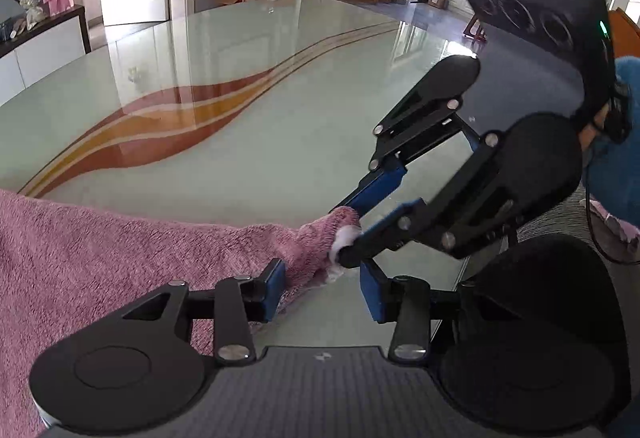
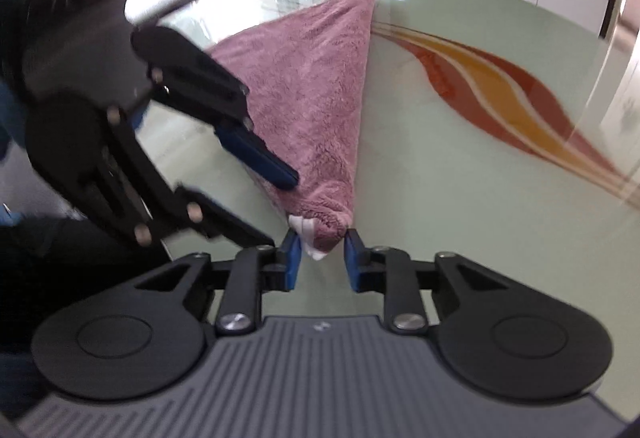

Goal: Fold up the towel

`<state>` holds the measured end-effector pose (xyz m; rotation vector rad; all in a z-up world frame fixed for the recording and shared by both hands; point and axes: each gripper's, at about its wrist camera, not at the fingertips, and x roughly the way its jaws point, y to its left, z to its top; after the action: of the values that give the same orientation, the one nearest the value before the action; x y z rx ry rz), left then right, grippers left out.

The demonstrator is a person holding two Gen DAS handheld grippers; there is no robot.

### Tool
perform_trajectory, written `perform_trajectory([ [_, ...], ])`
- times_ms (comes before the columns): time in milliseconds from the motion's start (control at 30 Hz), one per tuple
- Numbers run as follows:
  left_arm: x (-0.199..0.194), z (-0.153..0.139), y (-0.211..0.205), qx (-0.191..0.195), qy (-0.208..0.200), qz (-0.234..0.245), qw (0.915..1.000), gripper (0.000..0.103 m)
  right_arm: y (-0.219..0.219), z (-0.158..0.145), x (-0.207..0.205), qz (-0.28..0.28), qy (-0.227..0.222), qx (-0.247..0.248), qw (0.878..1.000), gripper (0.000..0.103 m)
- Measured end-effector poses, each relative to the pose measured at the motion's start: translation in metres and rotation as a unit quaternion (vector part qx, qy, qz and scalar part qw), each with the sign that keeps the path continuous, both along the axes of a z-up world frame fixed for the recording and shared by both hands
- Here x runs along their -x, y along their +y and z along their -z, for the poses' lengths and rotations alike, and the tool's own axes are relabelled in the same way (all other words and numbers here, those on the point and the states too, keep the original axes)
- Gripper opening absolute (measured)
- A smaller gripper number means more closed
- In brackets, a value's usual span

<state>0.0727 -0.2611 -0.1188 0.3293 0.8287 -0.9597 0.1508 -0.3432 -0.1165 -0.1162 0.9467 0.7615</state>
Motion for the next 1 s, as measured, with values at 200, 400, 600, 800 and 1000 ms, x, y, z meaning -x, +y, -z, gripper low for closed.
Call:
perform_trajectory([
  [200, 0.023, 0.003, -0.014, -0.017, -0.061, 0.007, 0.9979, 0.059, -0.011, -0.002, -0.007, 0.032, 0.032, -0.043, 0.998, 0.021],
  [400, 0.047, 0.012, -0.03, -0.036, -0.125, -0.022, 0.9913, 0.056, -0.012, -0.002, -0.012, 0.046, 0.051, -0.072, 0.995, 0.021],
  [600, 0.048, 0.02, -0.035, -0.044, -0.147, -0.077, 0.9851, 0.032, -0.02, -0.001, -0.013, 0.069, 0.066, -0.093, 0.991, 0.021],
  [800, 0.049, 0.017, -0.038, -0.046, -0.135, -0.079, 0.9867, 0.016, -0.041, -0.012, -0.013, 0.103, 0.045, -0.115, 0.987, 0.033],
  [1000, 0.052, 0.004, -0.003, -0.032, -0.061, -0.03, 0.9972, 0.015, -0.048, -0.018, -0.017, 0.146, 0.013, -0.099, 0.984, 0.033],
])
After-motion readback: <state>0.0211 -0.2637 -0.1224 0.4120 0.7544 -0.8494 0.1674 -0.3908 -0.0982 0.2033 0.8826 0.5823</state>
